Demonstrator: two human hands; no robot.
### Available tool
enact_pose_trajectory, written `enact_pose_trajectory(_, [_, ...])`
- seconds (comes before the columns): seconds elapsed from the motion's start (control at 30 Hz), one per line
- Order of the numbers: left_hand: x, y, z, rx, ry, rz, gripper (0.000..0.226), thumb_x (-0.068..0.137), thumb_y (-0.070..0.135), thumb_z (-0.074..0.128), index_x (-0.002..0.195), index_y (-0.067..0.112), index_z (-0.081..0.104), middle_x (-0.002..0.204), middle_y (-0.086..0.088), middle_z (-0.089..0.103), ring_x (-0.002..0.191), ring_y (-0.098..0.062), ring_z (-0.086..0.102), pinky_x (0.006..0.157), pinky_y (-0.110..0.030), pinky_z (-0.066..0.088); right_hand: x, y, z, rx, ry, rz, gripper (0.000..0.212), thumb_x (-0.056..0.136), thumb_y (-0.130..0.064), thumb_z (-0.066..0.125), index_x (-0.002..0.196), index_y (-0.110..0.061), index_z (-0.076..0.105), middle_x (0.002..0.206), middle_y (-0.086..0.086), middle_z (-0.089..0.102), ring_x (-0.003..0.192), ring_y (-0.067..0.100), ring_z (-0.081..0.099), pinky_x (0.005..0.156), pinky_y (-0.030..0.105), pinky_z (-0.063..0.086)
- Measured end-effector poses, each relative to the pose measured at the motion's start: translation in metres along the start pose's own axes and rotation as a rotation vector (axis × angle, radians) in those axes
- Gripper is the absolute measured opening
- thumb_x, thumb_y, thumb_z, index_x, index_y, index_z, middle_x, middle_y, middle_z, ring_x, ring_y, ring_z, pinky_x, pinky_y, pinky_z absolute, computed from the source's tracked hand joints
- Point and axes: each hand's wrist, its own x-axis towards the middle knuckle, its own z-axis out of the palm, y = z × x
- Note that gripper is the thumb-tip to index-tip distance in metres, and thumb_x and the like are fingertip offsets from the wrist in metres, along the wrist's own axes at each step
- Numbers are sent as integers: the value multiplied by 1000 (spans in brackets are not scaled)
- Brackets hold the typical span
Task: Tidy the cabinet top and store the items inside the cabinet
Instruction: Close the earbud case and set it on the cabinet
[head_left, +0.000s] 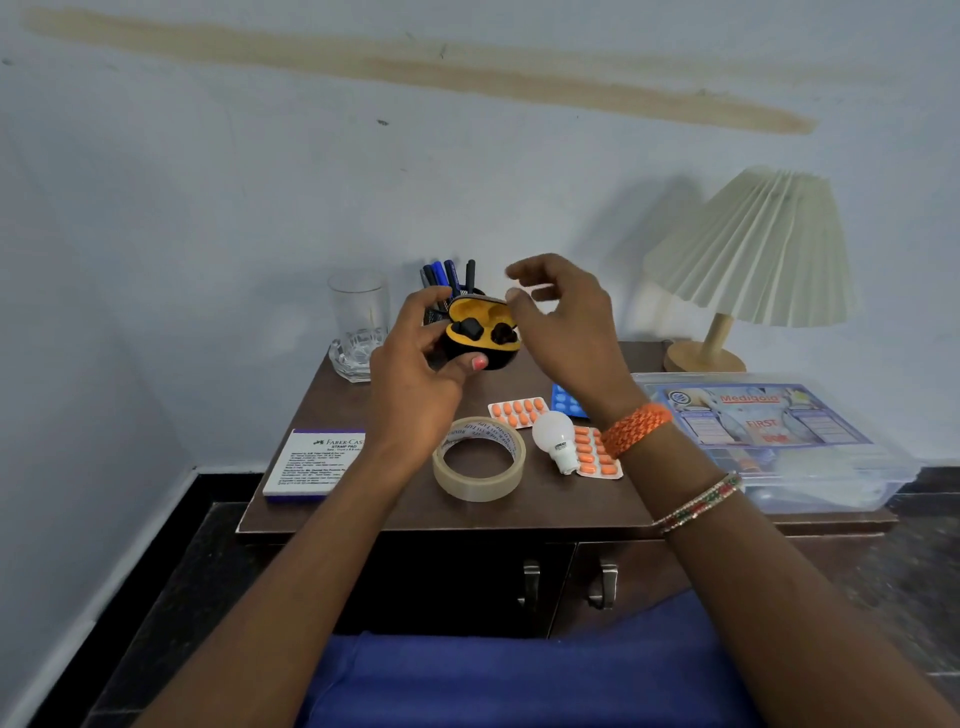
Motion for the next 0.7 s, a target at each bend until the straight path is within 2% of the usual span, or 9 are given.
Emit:
enact_pose_trajectory(0.03, [0, 0, 1, -6, -5, -13, 60, 75, 7, 76, 126, 23, 48, 97, 15, 65, 88, 4, 58, 74, 6, 37, 3, 1, -3, 71, -58, 115, 15, 90, -25, 58, 99, -19, 68, 100, 0, 68, 88, 8, 60, 75, 19, 46])
enact_pose_trajectory(0.13, [1, -2, 3, -17, -29, -44, 62, 76, 10, 76, 128, 25, 46, 105, 6, 70, 92, -2, 60, 75, -3, 39, 5, 6, -10, 286, -291, 415, 28, 91, -40, 58, 85, -15, 69, 82, 4, 68, 75, 14, 62, 68, 28, 50])
enact_pose_trajectory(0.2, [3, -3, 4, -21, -40, -55, 63, 76, 11, 76, 129, 26, 45, 109, 3, 70, 92, -2, 59, 74, -5, 38, 6, 11, -10, 331, -319, 478, 28, 89, -41, 60, 83, -15, 68, 79, 2, 65, 76, 16, 61, 68, 30, 51])
enact_pose_trajectory(0.3, [4, -3, 4, -30, -43, -75, 64, 76, 11, 76, 129, 26, 45, 109, 2, 70, 90, -1, 59, 72, -5, 37, 8, 16, -11, 436, -316, 449, 24, 88, -32, 64, 84, -10, 70, 79, 6, 68, 78, 18, 64, 77, 33, 57])
enact_pose_trajectory(0.37, [4, -3, 4, -23, -38, -86, 63, 76, 12, 75, 130, 26, 45, 109, 1, 71, 88, -1, 59, 70, -2, 37, 8, 16, -13, 504, -335, 416, 17, 89, -23, 64, 86, -7, 70, 80, 7, 69, 78, 17, 66, 82, 30, 57])
enact_pose_trajectory(0.47, [4, -3, 3, -43, -16, -106, 58, 79, 12, 73, 128, 24, 46, 110, -3, 70, 85, 0, 58, 64, 5, 37, 7, 14, -15, 521, -371, 369, 13, 86, -13, 66, 96, -7, 71, 92, 8, 71, 88, 15, 66, 84, 24, 56])
enact_pose_trajectory(0.57, [5, -2, 1, -74, -1, -132, 56, 79, 14, 73, 126, 25, 45, 111, -4, 70, 87, -2, 58, 67, 1, 35, 6, 10, -14, 495, -394, 320, 16, 83, -5, 67, 98, -10, 70, 101, 11, 70, 98, 19, 66, 89, 28, 54])
enact_pose_trajectory(0.7, [5, -2, 0, -65, 5, -142, 56, 78, 15, 74, 125, 24, 47, 95, 9, 63, 76, 9, 56, 60, 4, 37, 6, 7, -11, 402, -372, 244, 23, 82, 4, 57, 95, -12, 66, 93, 6, 66, 86, 11, 62, 72, 17, 52])
